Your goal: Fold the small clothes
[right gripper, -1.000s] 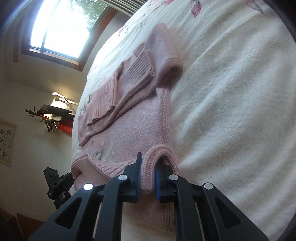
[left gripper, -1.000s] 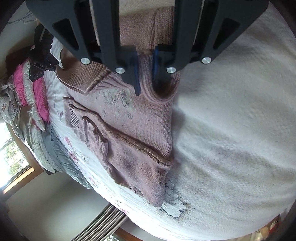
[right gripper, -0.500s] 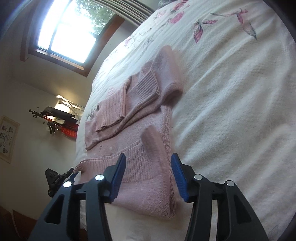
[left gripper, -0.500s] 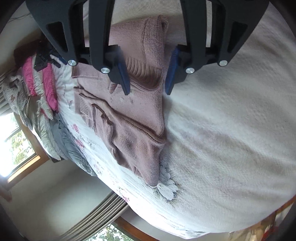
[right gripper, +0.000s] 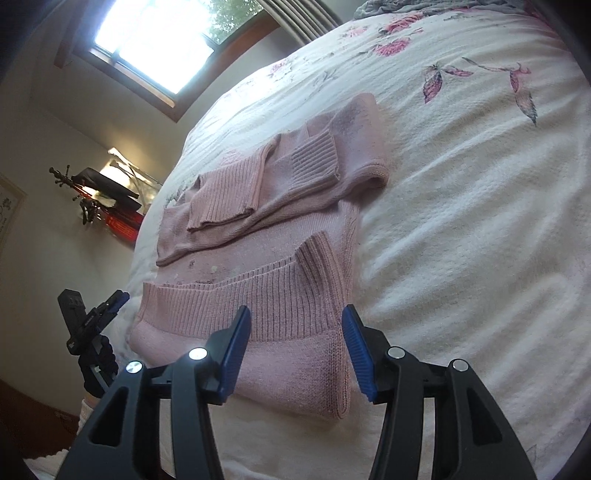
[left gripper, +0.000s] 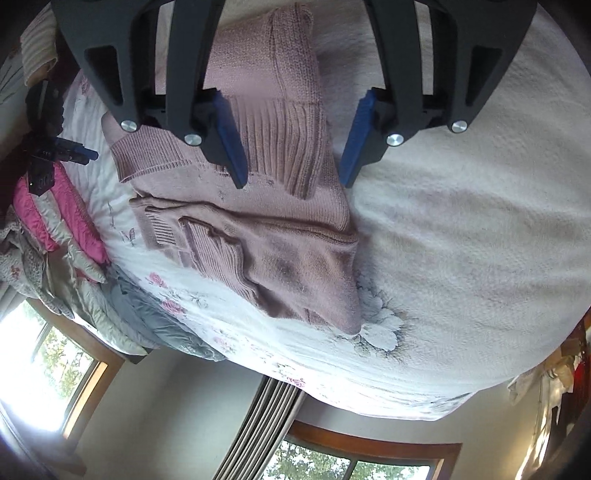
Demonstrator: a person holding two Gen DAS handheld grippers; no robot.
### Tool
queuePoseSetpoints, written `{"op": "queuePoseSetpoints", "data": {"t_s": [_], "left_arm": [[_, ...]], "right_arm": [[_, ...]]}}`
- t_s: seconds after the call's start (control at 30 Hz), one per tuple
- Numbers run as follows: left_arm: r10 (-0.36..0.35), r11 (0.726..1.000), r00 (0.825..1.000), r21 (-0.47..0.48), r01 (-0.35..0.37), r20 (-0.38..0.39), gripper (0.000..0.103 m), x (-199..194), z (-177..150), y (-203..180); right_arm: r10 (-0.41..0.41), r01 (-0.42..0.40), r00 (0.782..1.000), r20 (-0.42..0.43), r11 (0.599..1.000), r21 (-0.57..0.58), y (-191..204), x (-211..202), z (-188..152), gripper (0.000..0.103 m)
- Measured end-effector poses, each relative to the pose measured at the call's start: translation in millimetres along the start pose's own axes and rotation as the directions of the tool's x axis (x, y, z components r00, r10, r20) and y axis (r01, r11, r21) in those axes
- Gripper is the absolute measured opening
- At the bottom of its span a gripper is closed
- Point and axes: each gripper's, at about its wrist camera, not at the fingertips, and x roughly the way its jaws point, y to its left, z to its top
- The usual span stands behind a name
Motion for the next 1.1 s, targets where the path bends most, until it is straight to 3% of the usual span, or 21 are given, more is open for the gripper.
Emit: {"op": "queuePoseSetpoints", "data": {"t_s": [0.07, 0.2, 0.33, 0.37, 0.4, 0.47, 0.57, 0.67, 0.77, 0.9, 0.93, 0.97, 1.0, 1.03, 1.1], "left_arm": [[0.015, 0.999, 0.999, 0.035, -0.014, -0.03, 0.052, 7.1, -0.7, 0.3], [-0.017, 0.997, 0.996, 0.075, 0.023, -0.085, 0.052, 25.0, -4.8, -2.6], [0.019, 0.992, 0.992, 0.125, -0.003, -0.124, 0.052, 45.4, -4.7, -10.1], [0.027, 0.991, 0.991, 0.132, -0.009, -0.129, 0.046, 49.4, -4.5, -12.0], [0.034, 0.99, 0.99, 0.141, -0.014, -0.14, 0.029, 54.0, -4.5, -14.4], [0.06, 0.985, 0.984, 0.169, -0.031, -0.17, 0.009, 62.0, -6.1, -19.3], [0.038, 0.982, 0.989, 0.189, -0.011, -0.143, 0.009, 56.2, -7.4, -28.8], [0.013, 0.981, 0.993, 0.193, 0.01, -0.121, 0.008, 48.0, -6.9, -35.2], [0.073, 0.976, 0.987, 0.216, -0.04, -0.146, 0.011, 58.5, -6.6, -35.4], [0.14, 0.967, 0.973, 0.237, -0.094, -0.186, 0.016, 78.3, -8.5, -29.6], [0.145, 0.966, 0.971, 0.241, -0.097, -0.189, 0.016, 80.6, -8.6, -28.9], [0.148, 0.965, 0.971, 0.244, -0.1, -0.188, 0.016, 81.3, -9.2, -28.7], [0.155, 0.963, 0.971, 0.249, -0.106, -0.184, 0.012, 80.7, -9.5, -29.1], [0.153, 0.962, 0.972, 0.252, -0.105, -0.179, 0.01, 78.6, -10.0, -30.3], [0.14, 0.963, 0.977, 0.251, -0.096, -0.162, 0.008, 72.0, -9.9, -33.2]], "right_arm": [[0.007, -0.007, 1.0, -0.004, 1.0, 0.002, -0.3, 2.6, 0.6, 0.052], [-0.001, 0.001, 1.0, -0.019, 1.0, -0.003, 0.5, 9.9, 1.2, 0.052], [-0.008, 0.007, 1.0, -0.03, 1.0, -0.007, 1.0, 16.0, 5.1, 0.052], [-0.011, 0.011, 0.999, -0.03, 1.0, -0.012, 1.8, 16.8, 6.8, 0.052], [-0.02, 0.019, 0.999, -0.031, 1.0, -0.022, 3.3, 17.8, 9.1, 0.052], [-0.058, 0.056, 0.998, -0.033, 0.997, -0.059, 7.9, 20.5, 14.7, 0.052], [-0.154, 0.147, 0.987, -0.034, 0.976, -0.163, 19.5, 28.6, 22.7, 0.052], [-0.197, 0.179, 0.979, -0.049, 0.952, -0.246, 28.1, 42.3, 29.9, 0.052], [-0.221, 0.192, 0.972, -0.077, 0.941, -0.28, 30.9, 60.4, 36.8, 0.053], [-0.332, 0.275, 0.938, -0.1, 0.889, -0.366, 34.9, 87.5, 34.8, 0.054], [-0.359, 0.295, 0.927, -0.105, 0.875, -0.383, 35.5, 93.2, 32.8, 0.05], [-0.376, 0.309, 0.921, -0.099, 0.863, -0.4, 36.3, 95.6, 30.4, 0.038], [-0.368, 0.3, 0.925, -0.095, 0.86, -0.412, 37.6, 95.4, 28.3, 0.03], [-0.335, 0.267, 0.937, -0.102, 0.872, -0.41, 38.5, 93.1, 27.3, 0.012], [-0.29, 0.234, 0.953, -0.081, 0.882, -0.408, 41.2, 83.1, 25.2, 0.011]]}}
